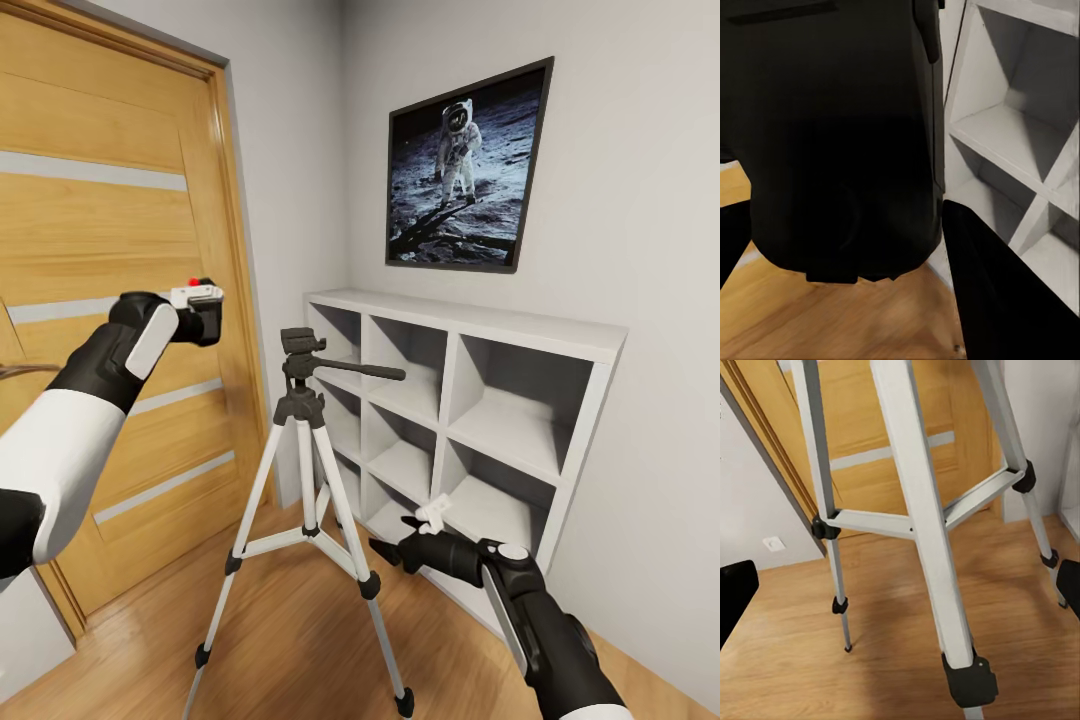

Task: Attach the digital camera to the camera tripod in the bedroom.

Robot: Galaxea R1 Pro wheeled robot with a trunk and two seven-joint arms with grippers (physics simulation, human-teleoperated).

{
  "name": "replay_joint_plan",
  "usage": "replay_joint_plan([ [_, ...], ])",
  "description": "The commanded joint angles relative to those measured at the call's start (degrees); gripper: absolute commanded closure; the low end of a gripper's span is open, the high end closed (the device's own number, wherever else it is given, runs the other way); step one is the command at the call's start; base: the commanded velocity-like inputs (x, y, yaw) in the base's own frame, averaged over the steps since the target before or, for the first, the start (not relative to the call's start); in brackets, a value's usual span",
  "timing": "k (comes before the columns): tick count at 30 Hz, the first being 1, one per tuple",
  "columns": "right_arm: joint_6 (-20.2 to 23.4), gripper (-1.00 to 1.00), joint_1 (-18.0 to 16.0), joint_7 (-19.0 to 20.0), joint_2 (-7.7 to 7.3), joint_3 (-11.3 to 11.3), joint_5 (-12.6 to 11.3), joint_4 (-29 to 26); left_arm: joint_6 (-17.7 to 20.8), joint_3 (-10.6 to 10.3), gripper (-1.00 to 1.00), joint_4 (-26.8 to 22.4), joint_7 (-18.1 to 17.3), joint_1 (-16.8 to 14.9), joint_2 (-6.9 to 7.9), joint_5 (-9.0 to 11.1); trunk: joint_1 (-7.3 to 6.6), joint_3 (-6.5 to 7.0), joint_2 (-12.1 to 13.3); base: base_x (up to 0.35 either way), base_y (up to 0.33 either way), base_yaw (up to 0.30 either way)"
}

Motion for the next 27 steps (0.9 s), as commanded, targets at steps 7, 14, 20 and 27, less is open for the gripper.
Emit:
replay_joint_plan([
  [7, 0.2, -1.00, 0.0, 0.3, 0.09, -0.1, 0.6, -0.5, -2.9, -0.3, 1.00, 0.8, 2.2, -0.1, 0.07, 1.3, 0.00, -0.08, -0.1, 0.000, 0.000, 0.000],
  [14, 0.2, -1.00, 0.0, 0.3, 0.20, -0.1, 0.6, -0.5, -3.3, -0.4, 1.00, 4.0, 2.0, -0.1, 0.37, 1.9, 0.00, -0.08, -0.1, 0.000, 0.000, 0.000],
  [20, 0.2, -1.00, -0.1, 0.3, 0.17, -0.1, 0.6, -0.5, -3.5, -0.4, 1.00, 4.5, 1.9, -0.1, 0.32, 1.8, 0.00, -0.08, -0.1, 0.113, -0.046, 0.000],
  [27, 0.1, -1.00, 0.0, 0.3, 0.05, -0.1, 0.6, -0.6, -3.2, -0.4, 1.00, 4.7, 1.8, -0.1, 0.44, 2.1, 0.00, -0.08, -0.1, 0.288, -0.103, 0.000],
])
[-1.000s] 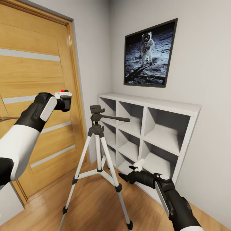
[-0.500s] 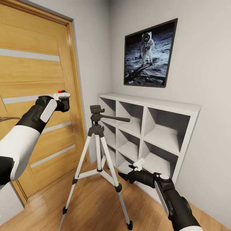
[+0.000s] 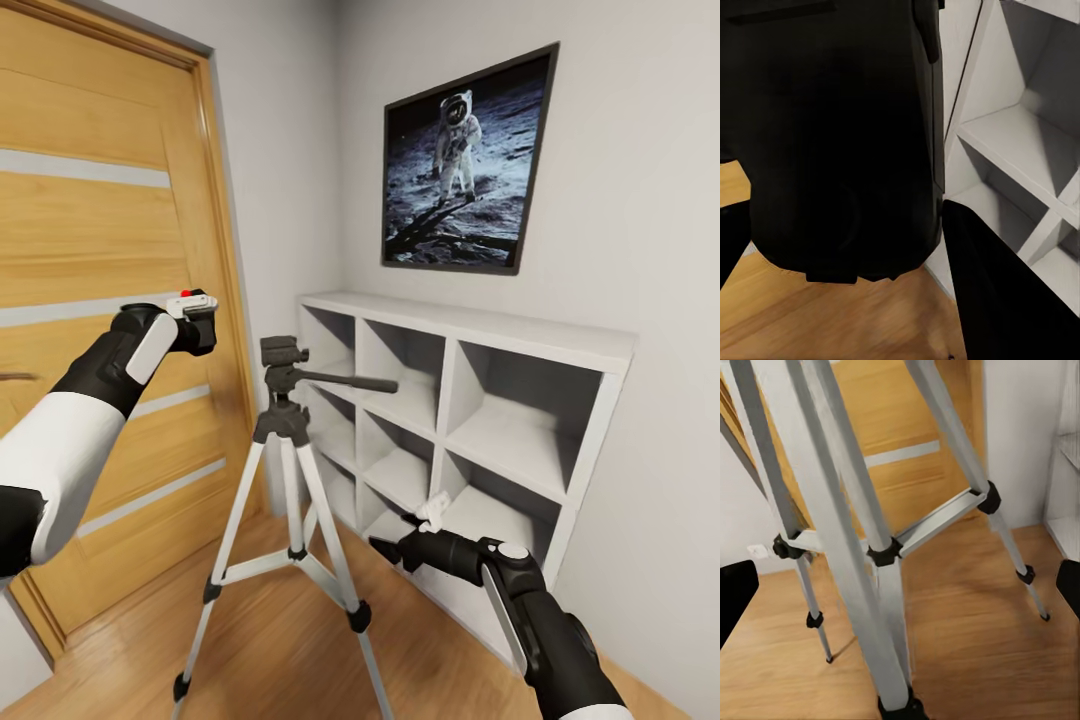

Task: Attach the digital camera to the camera tripod in the bedroom.

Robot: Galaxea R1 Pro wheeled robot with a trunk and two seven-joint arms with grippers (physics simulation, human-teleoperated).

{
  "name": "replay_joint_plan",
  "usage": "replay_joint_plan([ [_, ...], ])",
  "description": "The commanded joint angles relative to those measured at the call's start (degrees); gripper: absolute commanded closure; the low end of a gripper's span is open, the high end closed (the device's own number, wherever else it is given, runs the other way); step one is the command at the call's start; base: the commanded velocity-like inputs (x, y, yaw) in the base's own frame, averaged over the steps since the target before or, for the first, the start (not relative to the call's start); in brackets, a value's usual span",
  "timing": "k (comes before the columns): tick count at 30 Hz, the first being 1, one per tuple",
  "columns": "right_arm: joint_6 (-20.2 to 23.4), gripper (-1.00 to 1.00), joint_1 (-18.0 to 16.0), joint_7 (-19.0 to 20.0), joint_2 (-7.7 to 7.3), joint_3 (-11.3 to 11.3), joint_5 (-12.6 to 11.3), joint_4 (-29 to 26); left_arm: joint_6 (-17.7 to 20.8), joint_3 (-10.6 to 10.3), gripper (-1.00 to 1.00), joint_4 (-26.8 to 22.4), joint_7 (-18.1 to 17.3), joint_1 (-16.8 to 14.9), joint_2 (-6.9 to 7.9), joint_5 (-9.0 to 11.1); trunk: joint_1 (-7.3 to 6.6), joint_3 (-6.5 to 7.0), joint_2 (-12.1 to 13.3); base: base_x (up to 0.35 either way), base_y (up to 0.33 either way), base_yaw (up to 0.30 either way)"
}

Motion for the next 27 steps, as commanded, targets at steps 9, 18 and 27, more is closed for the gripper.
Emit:
replay_joint_plan([
  [9, 0.2, -1.00, 0.0, 0.9, 0.14, 0.0, 0.1, -0.1, 0.6, -0.3, 1.00, -0.8, 0.1, -0.1, 0.41, 0.4, 0.03, -0.08, 0.0, 0.136, -0.039, 0.000],
  [18, 0.7, -1.00, 0.0, 0.9, 0.37, 0.0, -0.3, -0.1, 0.7, -0.3, 1.00, -1.6, 0.1, -0.1, 1.99, 0.3, 0.03, -0.08, 0.0, 0.003, -0.001, 0.000],
  [27, 0.8, -1.00, 0.0, 0.8, 0.39, -0.1, 0.0, -0.1, 0.6, -0.3, 1.00, -2.9, 0.1, -0.1, 2.76, -0.2, 0.03, -0.08, 0.0, -0.032, 0.063, 0.000],
])
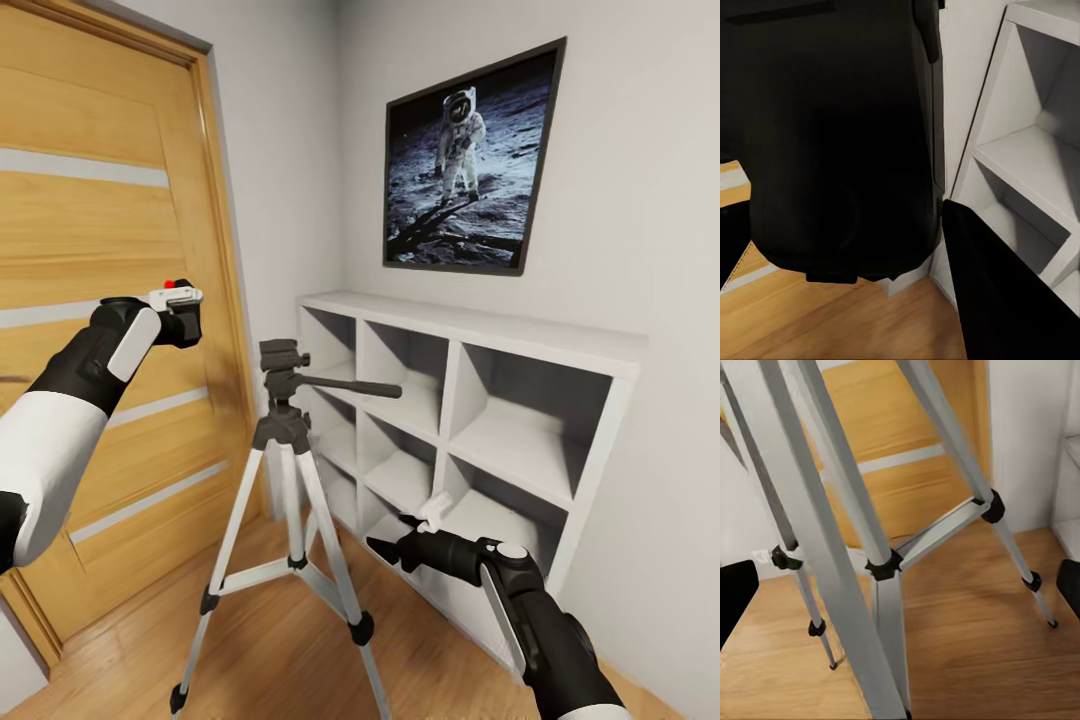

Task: Attach the digital camera to the camera tripod in the bedroom.

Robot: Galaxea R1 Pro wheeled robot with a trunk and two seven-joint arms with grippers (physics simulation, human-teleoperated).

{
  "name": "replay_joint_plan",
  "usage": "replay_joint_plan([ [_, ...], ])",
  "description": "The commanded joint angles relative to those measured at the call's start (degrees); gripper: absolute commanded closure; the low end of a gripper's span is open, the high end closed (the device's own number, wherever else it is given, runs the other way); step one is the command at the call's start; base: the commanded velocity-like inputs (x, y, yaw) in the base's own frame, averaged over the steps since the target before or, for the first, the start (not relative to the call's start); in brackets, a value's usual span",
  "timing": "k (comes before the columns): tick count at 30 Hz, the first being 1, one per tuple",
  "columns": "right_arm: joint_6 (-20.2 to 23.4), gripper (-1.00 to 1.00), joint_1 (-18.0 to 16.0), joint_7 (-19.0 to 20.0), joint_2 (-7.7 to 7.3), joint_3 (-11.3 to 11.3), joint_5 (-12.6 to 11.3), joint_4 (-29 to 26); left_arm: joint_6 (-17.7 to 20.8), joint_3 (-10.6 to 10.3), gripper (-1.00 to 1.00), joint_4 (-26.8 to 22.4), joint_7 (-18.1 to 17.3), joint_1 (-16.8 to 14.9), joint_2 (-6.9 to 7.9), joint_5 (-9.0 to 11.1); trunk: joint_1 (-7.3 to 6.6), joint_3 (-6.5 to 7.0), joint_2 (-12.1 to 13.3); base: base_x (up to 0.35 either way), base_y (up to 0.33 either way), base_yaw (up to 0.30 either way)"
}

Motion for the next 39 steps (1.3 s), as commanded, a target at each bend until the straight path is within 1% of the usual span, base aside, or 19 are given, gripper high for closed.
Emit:
replay_joint_plan([
  [1, 0.3, -1.00, -0.1, 0.4, 0.02, -0.1, 0.4, -0.1, 0.2, -0.3, 1.00, -0.1, 0.3, 0.0, 0.14, 0.4, -0.01, -0.08, -0.1, -0.139, 0.245, 0.000],
  [4, 0.3, -1.00, -0.1, 0.4, -0.02, -0.1, 0.2, -0.1, 0.2, -0.3, 1.00, -0.1, 0.3, 0.0, 0.14, 0.6, -0.01, -0.08, -0.1, -0.130, 0.197, 0.000],
  [9, 0.3, -1.00, -0.1, 0.6, -0.02, -0.1, 0.0, -0.1, 0.3, -0.3, 1.00, 0.0, 0.3, 0.0, 0.11, 0.7, -0.01, -0.08, -0.1, -0.039, 0.055, 0.000],
  [15, 0.4, -1.00, 0.0, 2.2, 0.15, 0.0, -0.1, 0.5, 0.3, -0.4, 1.00, 0.0, 0.3, 0.0, 0.02, 0.8, -0.01, -0.08, -0.1, -0.006, 0.009, 0.000],
  [20, 0.6, -1.00, 0.0, 2.2, 2.55, 0.0, 0.1, 2.5, 0.3, -0.5, 1.00, 0.3, 0.3, 0.0, -0.39, 0.8, -0.01, -0.08, -0.1, 0.000, 0.000, 0.000],
  [21, 0.5, -1.00, 0.0, 1.6, 3.69, 0.0, 0.2, 3.4, 0.3, -0.4, 1.00, 0.2, 0.3, 0.0, -0.32, 0.8, -0.01, -0.08, -0.1, 0.000, 0.000, 0.000],
  [22, 0.4, -1.00, 0.0, 1.0, 4.31, 0.0, 0.3, 3.9, 0.3, -0.4, 1.00, 0.1, 0.3, 0.0, -0.29, 0.8, -0.01, -0.08, -0.1, 0.000, 0.000, 0.000],
  [23, 0.2, -1.00, 0.0, -0.4, 5.45, 0.0, 0.5, 5.0, 0.3, -0.4, 1.00, 0.1, 0.3, 0.0, -0.21, 0.8, -0.01, -0.08, -0.1, 0.000, 0.000, 0.000],
  [24, 0.1, -1.00, -0.1, -1.3, 5.90, 0.0, 0.6, 5.6, 0.3, -0.4, 1.00, 0.0, 0.3, 0.0, -0.18, 0.8, -0.01, -0.08, -0.1, 0.000, 0.000, 0.000],
  [26, -0.1, -1.00, -0.1, -4.3, 6.92, 0.1, 0.7, 6.9, 0.4, -0.4, 1.00, -0.1, 0.3, 0.0, -0.14, 0.8, -0.01, -0.08, -0.1, 0.000, 0.000, 0.000],
  [27, -0.2, -1.00, -0.1, -5.8, 6.96, 0.2, 0.8, 6.8, 0.4, -0.5, 1.00, -0.1, 0.3, 0.0, -0.15, 0.9, -0.01, -0.08, -0.1, 0.000, 0.000, 0.000],
  [28, -0.3, -1.00, -0.1, -6.1, 6.96, 0.2, 0.8, 6.2, 0.4, -0.5, 1.00, -0.1, 0.3, 0.0, -0.15, 0.9, -0.01, -0.08, -0.1, 0.000, 0.000, 0.000],
  [32, -0.2, -1.00, 0.0, -6.6, 6.96, 0.3, 0.7, 4.7, 0.3, -0.5, 1.00, -0.1, 0.3, 0.0, -0.15, 0.9, -0.01, -0.08, -0.1, 0.000, 0.000, 0.000],
  [39, -0.1, -1.00, 0.0, -7.1, 6.96, 0.3, 0.7, 4.2, 0.3, -0.5, 1.00, 0.2, 0.3, 0.0, -0.15, 0.8, -0.01, -0.08, -0.1, 0.000, 0.000, 0.000],
])
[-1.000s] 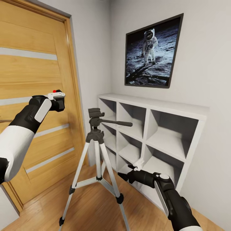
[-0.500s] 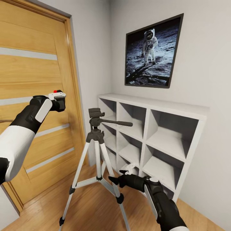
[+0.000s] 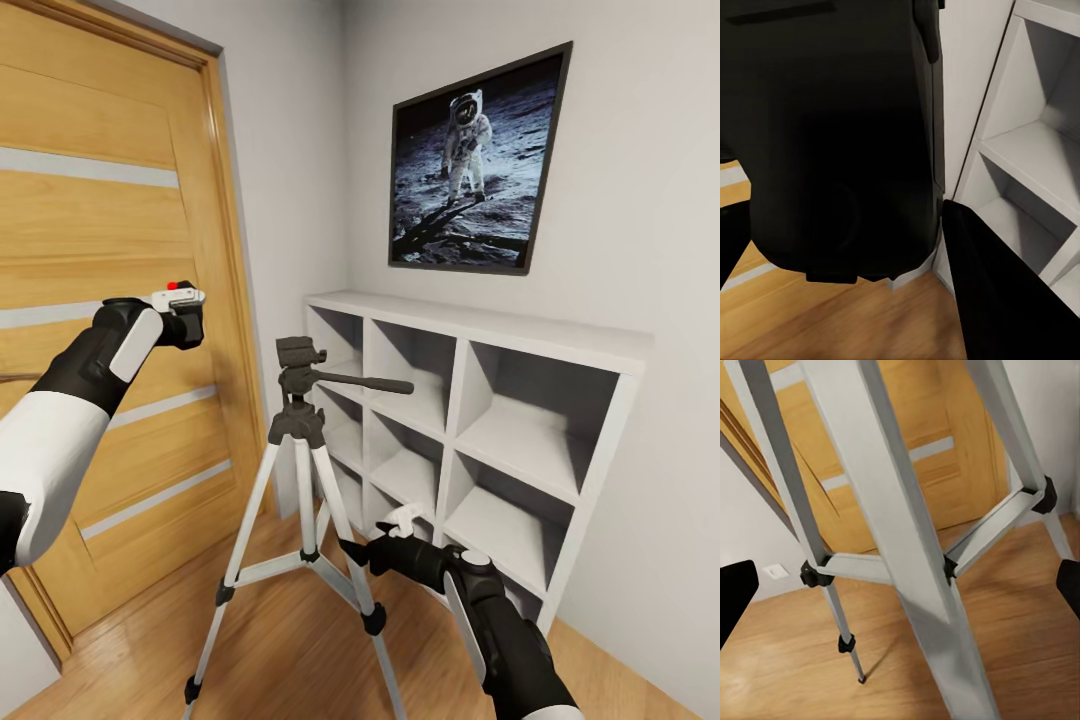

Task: Attach the digital camera to the camera tripod in the bedroom.

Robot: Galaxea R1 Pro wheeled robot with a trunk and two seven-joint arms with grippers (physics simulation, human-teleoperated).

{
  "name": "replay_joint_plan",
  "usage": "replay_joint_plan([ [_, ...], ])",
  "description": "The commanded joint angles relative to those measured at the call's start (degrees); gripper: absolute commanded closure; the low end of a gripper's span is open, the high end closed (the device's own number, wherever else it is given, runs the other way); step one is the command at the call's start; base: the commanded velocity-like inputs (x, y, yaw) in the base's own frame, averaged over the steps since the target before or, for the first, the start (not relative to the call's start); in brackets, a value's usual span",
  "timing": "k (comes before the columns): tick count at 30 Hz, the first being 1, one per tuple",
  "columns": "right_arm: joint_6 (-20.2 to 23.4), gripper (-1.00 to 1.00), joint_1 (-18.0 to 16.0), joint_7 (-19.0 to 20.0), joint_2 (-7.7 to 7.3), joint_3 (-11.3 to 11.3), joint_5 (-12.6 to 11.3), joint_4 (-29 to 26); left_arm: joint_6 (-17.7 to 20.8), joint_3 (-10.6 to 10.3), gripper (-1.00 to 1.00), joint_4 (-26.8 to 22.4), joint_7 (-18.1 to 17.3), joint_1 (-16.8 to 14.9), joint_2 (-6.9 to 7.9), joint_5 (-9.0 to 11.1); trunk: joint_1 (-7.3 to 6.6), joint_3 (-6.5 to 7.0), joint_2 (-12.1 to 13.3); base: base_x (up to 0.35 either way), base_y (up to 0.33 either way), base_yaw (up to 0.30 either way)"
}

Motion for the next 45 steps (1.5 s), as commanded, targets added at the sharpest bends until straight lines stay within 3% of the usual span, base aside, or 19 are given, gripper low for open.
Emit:
replay_joint_plan([
  [1, 0.2, -1.00, 0.0, 0.3, 0.04, -0.1, 0.5, -0.1, 0.1, -0.3, 1.00, 0.0, 0.3, -0.1, 0.09, 0.4, 0.00, -0.08, -0.1, 0.007, 0.006, 0.000],
  [20, 1.6, -1.00, -0.1, -0.7, 0.04, 0.0, 0.6, -0.2, -0.1, -0.3, 1.00, 0.5, 0.4, -0.1, 0.09, 0.0, 0.00, -0.08, -0.1, 0.038, 0.031, 0.000],
  [24, 6.4, -1.00, -1.0, -4.2, 0.04, 3.5, 0.7, -1.9, 0.0, -0.4, 1.00, 0.3, 0.4, -0.1, 0.07, -0.1, 0.00, -0.08, -0.1, 0.000, 0.000, 0.000],
  [28, 14.3, -1.00, -3.8, -11.0, 0.04, 7.3, 0.0, -5.6, 0.1, -0.4, 1.00, -0.1, 0.4, -0.1, 0.01, 0.0, 0.00, -0.08, -0.1, 0.000, 0.000, 0.000],
  [36, 15.8, -1.00, -5.1, -12.5, 0.04, 7.9, -0.3, -5.4, 0.1, -0.4, 1.00, -0.4, 0.5, -0.1, -0.15, 0.5, 0.00, -0.08, -0.1, 0.000, 0.000, 0.000],
  [45, 15.5, -1.00, -8.0, -12.7, 0.04, 8.0, -0.4, -0.9, 0.1, -0.4, 1.00, -0.6, 0.5, -0.1, -0.26, 0.5, 0.00, -0.08, -0.1, 0.000, 0.000, 0.000],
])
